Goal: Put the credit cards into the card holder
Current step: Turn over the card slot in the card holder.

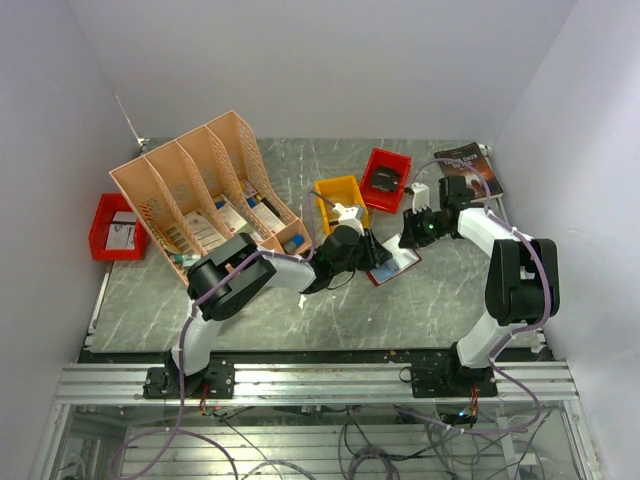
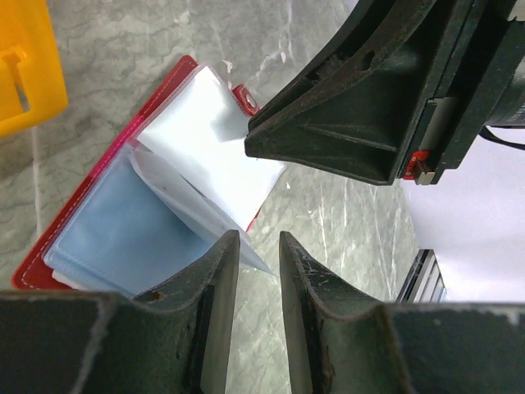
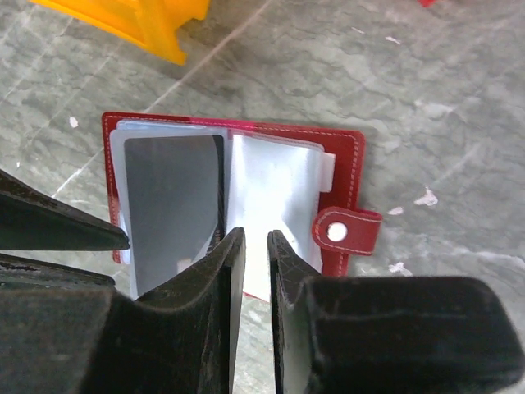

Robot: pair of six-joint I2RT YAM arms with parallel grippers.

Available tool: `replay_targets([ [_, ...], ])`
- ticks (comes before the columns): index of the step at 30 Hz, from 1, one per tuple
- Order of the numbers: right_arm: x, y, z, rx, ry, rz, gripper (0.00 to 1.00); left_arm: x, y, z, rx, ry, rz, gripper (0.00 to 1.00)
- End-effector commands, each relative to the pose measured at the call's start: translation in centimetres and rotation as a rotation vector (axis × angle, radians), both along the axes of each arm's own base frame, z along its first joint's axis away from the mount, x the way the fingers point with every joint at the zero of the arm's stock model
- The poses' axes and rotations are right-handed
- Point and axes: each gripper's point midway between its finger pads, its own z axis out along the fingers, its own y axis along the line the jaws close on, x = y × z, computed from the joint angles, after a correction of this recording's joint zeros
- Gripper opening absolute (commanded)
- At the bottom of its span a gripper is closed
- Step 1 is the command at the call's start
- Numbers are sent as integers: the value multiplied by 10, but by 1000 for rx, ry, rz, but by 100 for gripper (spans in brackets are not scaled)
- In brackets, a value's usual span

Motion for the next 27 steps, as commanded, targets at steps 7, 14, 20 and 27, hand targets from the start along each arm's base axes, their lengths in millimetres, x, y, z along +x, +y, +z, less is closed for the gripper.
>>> replay_targets([
  [7,11,-43,11,-46,-61,-110,40,14,-19,18,-56,-73,-18,38],
  [14,6,-42,-14,-9,37,-96,46,20,-30,16,-55,-78,-27,38],
  [20,2,-43,-30,3,96,-88,46,29,-35,14,-54,-79,-34,38],
  [27,-13,-29,-30,90,152,-6,31,35,-45,6,-48,-73,-55,38],
])
